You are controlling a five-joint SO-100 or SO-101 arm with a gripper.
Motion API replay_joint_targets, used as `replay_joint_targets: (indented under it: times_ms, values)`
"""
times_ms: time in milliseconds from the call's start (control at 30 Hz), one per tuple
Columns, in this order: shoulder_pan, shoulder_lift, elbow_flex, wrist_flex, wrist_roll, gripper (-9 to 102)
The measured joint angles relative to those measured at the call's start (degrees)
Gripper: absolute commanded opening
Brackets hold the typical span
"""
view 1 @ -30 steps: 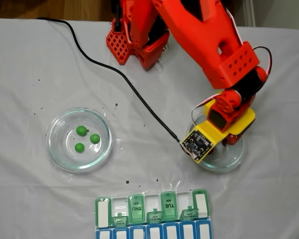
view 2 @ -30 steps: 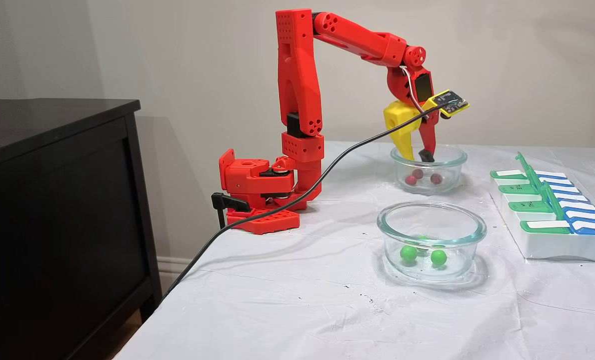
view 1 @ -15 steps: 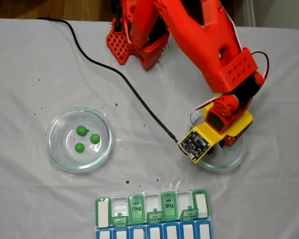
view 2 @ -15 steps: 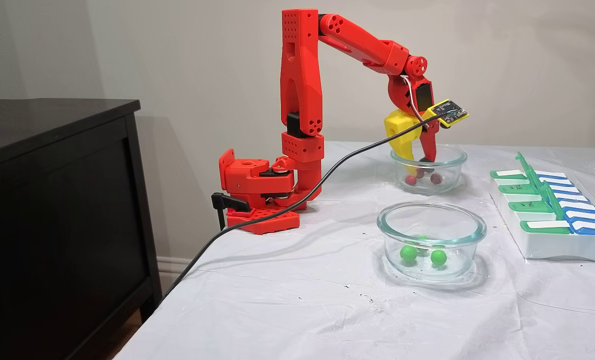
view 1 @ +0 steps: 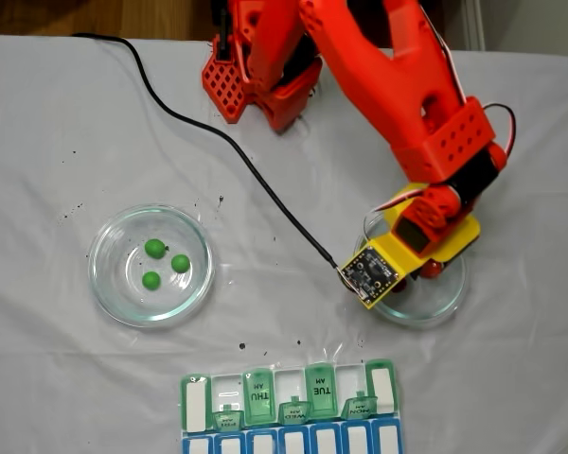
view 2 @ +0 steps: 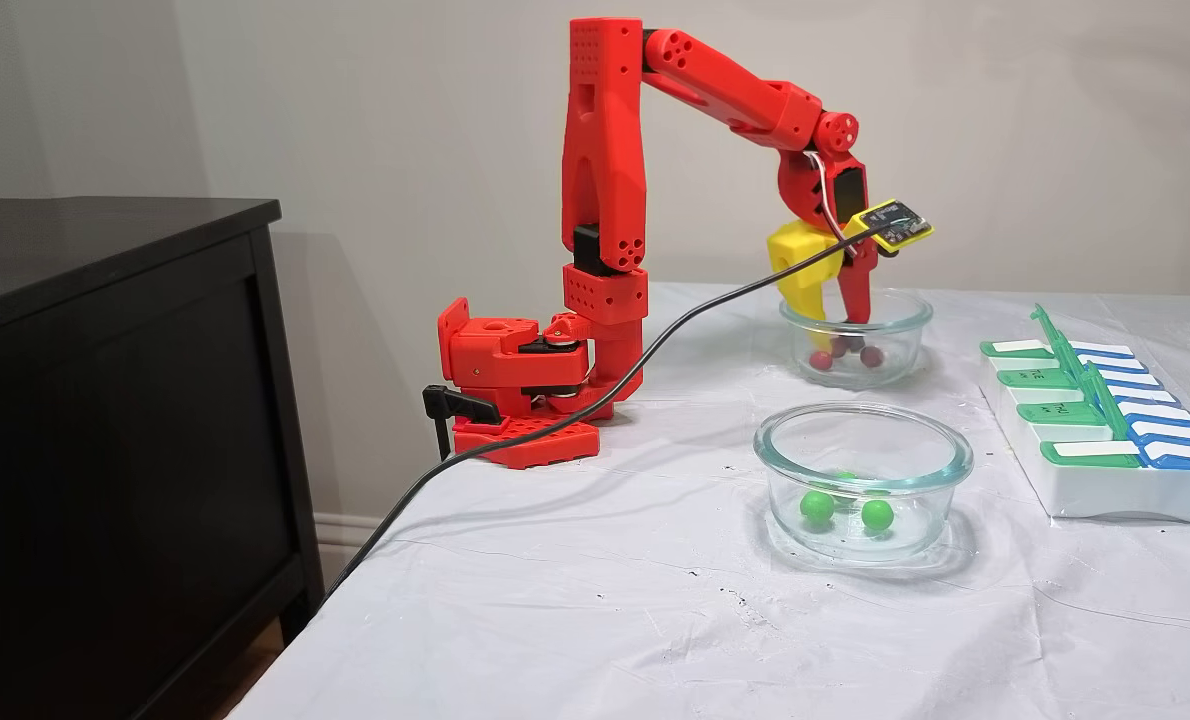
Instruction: Sort medicines into box.
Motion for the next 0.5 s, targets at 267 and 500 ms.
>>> replay_joint_targets:
  times_ms: [267, 500]
  values:
    - [0.0, 0.0, -1.32, 3.16, 2.2, 12]
    - [-0.26, 0.0, -2.99, 5.36, 3.43, 12]
